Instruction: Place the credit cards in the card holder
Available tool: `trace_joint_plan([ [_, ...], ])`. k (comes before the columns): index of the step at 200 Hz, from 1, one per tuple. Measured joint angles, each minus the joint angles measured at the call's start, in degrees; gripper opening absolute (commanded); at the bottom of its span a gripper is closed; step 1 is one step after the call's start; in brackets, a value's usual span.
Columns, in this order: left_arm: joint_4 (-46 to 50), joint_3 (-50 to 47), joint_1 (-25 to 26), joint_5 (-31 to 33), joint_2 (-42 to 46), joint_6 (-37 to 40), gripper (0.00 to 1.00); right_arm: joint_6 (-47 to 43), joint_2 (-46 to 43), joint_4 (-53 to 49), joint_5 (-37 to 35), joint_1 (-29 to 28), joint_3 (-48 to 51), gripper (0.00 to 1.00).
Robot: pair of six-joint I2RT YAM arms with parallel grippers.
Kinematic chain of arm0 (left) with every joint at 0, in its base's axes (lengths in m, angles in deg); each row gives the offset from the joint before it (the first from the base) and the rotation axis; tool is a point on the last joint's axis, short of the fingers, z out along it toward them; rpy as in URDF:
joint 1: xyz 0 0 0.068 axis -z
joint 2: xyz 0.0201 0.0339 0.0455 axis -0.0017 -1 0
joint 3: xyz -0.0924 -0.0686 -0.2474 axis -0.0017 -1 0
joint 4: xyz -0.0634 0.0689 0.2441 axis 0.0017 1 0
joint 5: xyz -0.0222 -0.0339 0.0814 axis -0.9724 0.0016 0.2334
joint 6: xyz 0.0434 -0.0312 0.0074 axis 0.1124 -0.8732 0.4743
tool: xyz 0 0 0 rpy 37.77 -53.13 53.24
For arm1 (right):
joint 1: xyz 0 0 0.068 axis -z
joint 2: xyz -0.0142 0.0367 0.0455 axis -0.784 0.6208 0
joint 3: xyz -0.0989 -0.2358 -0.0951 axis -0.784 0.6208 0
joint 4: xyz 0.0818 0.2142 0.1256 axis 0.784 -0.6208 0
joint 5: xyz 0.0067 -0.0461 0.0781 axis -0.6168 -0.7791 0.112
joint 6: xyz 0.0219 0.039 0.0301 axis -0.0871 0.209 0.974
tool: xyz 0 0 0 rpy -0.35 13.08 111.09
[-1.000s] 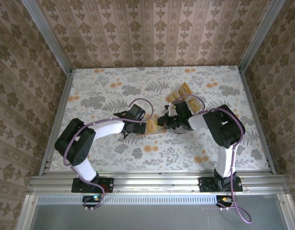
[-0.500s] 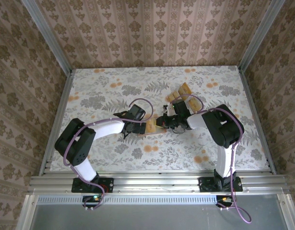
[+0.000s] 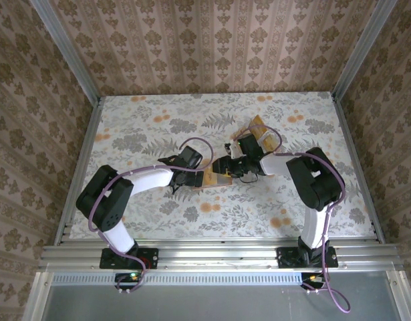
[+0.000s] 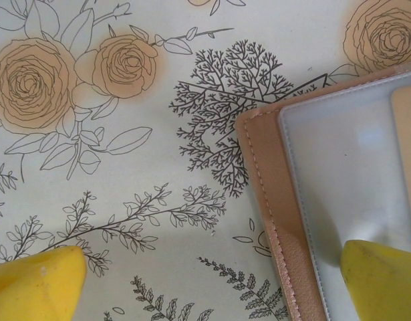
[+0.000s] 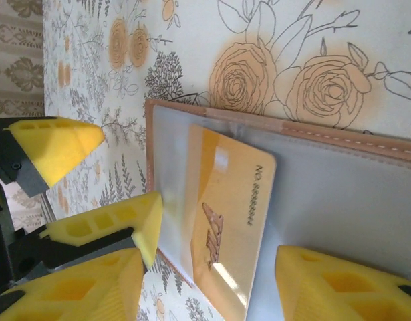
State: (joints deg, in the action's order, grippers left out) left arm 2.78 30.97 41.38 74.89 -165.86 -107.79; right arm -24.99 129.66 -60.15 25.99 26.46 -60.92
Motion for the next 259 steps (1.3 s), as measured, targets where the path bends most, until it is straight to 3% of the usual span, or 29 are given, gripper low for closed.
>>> trace_joint_plan([
  [31, -0.48, -0.13, -0.07, -0.17, 0.0, 0.0, 0.99, -1.6, -1.2, -4.0, -1.88, 0.07, -0.79, 0.66],
  [58, -0.57, -0.15, -0.48, -0.44, 0.0, 0.0, 0.98, -2.69, -2.29, -7.15, -3.69, 0.15, -0.87, 0.62],
  [109, -0.28, -0.15, -2.71, -1.68, 0.5, 0.09, 0.99, -4.63, -3.23, -11.87, -6.51, 0.13, -1.62, 0.22],
  [122, 0.04, -0.15, -3.21, -1.99, 0.83, 0.13, 1.0, -5.31, -3.26, -13.31, -7.65, -0.09, -2.34, 0.15],
  [259, 2.69, -3.93, -8.15, -1.01, 6.23, 0.81, 1.0, -10.03, 0.87, -24.26, -18.38, -5.25, -12.0, 0.06],
])
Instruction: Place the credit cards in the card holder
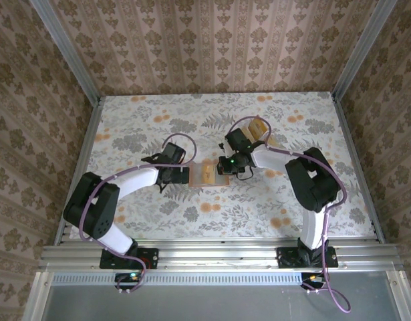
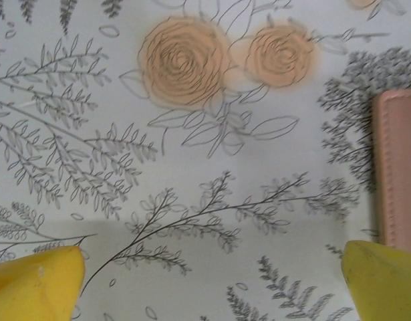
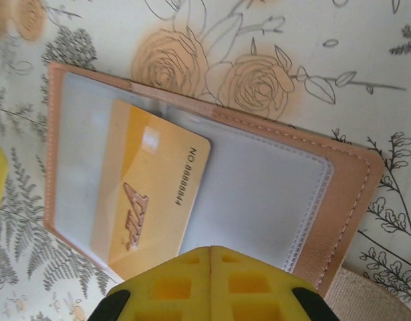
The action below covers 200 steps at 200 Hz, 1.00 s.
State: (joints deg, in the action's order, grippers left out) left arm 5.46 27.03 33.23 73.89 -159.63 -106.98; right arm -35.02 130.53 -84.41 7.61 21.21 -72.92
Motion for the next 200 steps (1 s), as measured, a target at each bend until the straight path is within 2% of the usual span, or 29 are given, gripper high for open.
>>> trace_joint_plan([
  [56, 0.15, 0.02, -0.04, 0.66, -2.99, -0.02, 0.99, -0.2, 2.47, -2.14, -1.86, -1.53, -2.56, 0.06],
  [200, -0.79, 0.61, 0.13, -0.24, -4.07, 0.37, 0.99, -0.96, 6.8, -4.28, -2.36, -5.49, -8.83, 0.06],
])
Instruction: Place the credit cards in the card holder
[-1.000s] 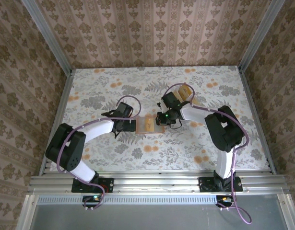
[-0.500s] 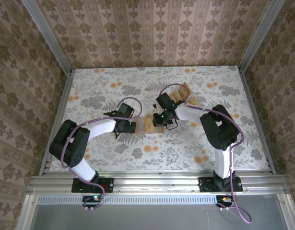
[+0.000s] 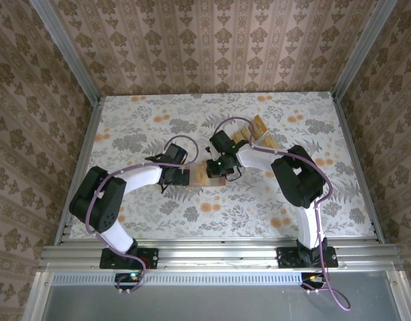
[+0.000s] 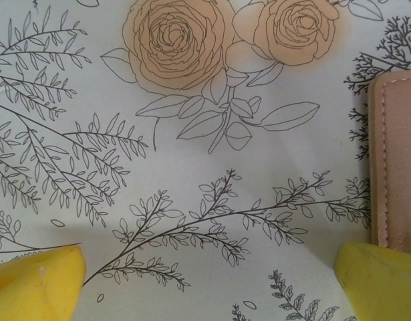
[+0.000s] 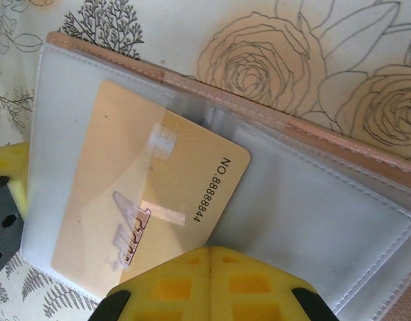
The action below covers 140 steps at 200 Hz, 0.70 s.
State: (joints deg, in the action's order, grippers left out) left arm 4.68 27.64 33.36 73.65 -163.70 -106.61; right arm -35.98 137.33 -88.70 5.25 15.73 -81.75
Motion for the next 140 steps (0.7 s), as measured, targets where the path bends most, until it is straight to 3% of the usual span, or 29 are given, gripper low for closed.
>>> trace_joint_plan([
  [140, -0.7, -0.72, -0.7, -0.07, 0.85, 0.0, 0.99, 1.36, 1.42, -0.17, 0.22, -0.63, -2.93, 0.07],
])
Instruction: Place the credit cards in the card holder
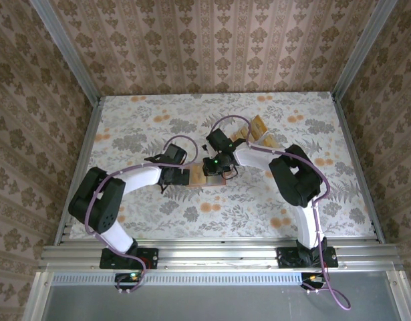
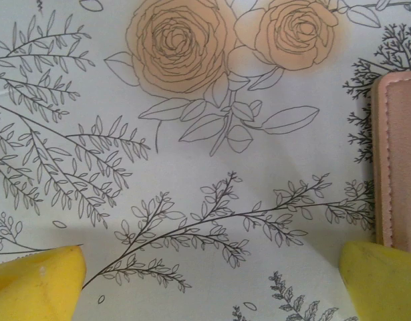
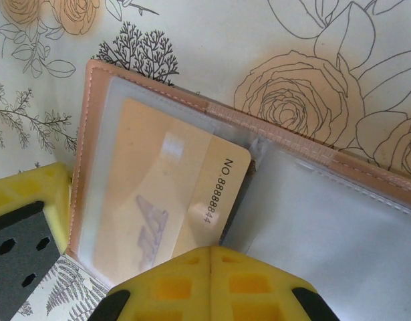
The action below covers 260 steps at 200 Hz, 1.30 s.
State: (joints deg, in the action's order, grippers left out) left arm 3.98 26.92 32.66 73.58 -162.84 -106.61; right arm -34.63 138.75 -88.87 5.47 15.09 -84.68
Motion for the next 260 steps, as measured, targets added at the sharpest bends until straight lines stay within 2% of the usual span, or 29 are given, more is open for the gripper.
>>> trace_joint_plan([
  [104, -0.79, -0.59, -1.79, -1.44, 0.35, 0.24, 0.99, 0.04, -2.14, 0.04, -0.22, 0.92, 1.07, 0.08],
  [260, -1.03, 0.09, -2.12, -2.69, -0.61, 1.55, 0.99, 0.83, 2.08, 0.13, 0.0, -0.09, -1.86, 0.07],
])
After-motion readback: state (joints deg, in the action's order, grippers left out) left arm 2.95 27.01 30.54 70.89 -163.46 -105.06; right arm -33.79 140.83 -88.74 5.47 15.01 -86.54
